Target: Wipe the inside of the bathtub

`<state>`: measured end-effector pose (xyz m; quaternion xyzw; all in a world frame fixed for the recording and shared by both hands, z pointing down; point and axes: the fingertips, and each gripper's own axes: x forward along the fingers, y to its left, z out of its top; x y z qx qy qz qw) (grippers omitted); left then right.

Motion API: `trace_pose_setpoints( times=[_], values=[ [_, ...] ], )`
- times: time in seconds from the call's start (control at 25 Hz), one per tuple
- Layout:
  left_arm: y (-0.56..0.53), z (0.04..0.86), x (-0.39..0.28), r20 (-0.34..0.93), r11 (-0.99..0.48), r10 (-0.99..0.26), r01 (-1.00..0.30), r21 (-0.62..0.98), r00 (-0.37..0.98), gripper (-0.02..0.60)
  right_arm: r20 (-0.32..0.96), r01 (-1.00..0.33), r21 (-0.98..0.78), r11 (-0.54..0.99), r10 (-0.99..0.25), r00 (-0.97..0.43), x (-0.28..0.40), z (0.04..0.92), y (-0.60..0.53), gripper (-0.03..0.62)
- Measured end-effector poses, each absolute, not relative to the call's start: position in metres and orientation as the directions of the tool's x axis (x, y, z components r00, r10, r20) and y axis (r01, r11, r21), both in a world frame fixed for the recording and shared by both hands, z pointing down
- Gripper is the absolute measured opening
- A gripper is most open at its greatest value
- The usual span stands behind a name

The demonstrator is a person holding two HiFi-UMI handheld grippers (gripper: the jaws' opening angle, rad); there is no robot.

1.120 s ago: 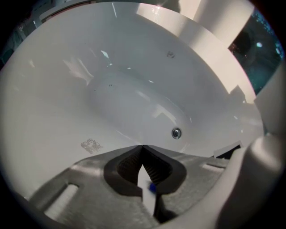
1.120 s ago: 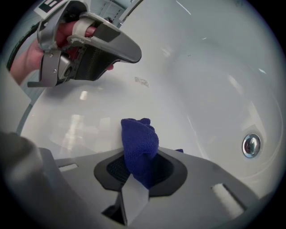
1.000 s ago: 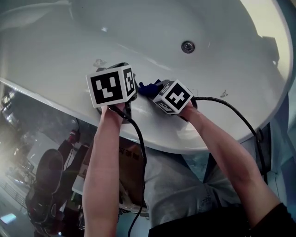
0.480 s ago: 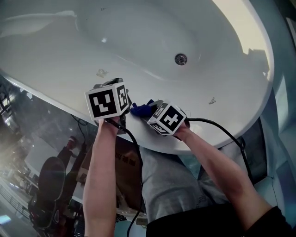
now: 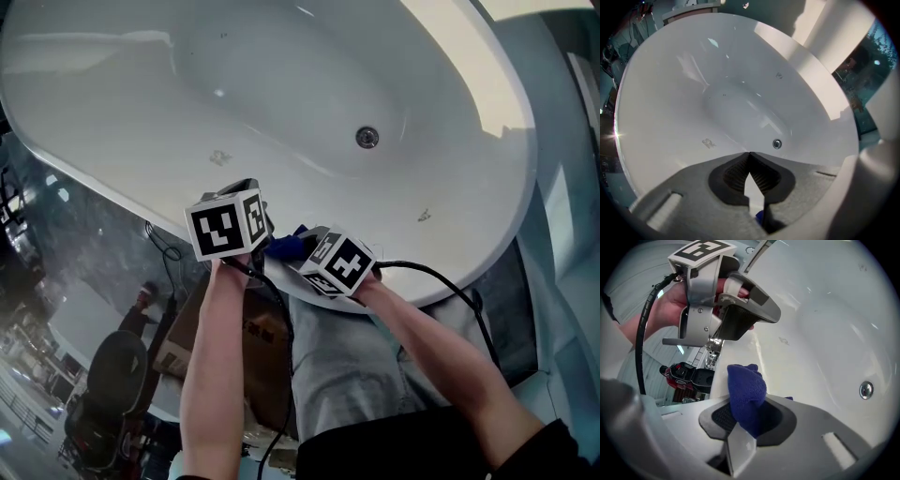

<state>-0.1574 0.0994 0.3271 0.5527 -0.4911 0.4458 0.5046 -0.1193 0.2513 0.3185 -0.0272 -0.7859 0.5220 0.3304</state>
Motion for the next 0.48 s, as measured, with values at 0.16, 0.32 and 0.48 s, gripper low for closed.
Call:
trace_pose_setpoints(
  times=[0.16,0.32,0.48],
  values=[
    [0.101,0.314,-0.162,0.99,0.0,-0.089,-0.994,0.112,0.112,0.002,0.481,-0.289,-0.844,0.451,0.401,-0.78,-0.122,0.299,0.253,0.089],
    [0.099,0.311,-0.162,0.991,-0.012,-0.081,-0.995,0.104,0.105,0.002,0.466,-0.274,-0.848,0.453,0.393,-0.792,-0.126,0.289,0.25,0.089],
    [0.098,0.318,-0.158,0.992,-0.029,-0.074,-0.995,0.098,0.1,0.002,0.448,-0.283,-0.861,0.423,0.366,-0.815,-0.128,0.296,0.247,0.089]
  ],
)
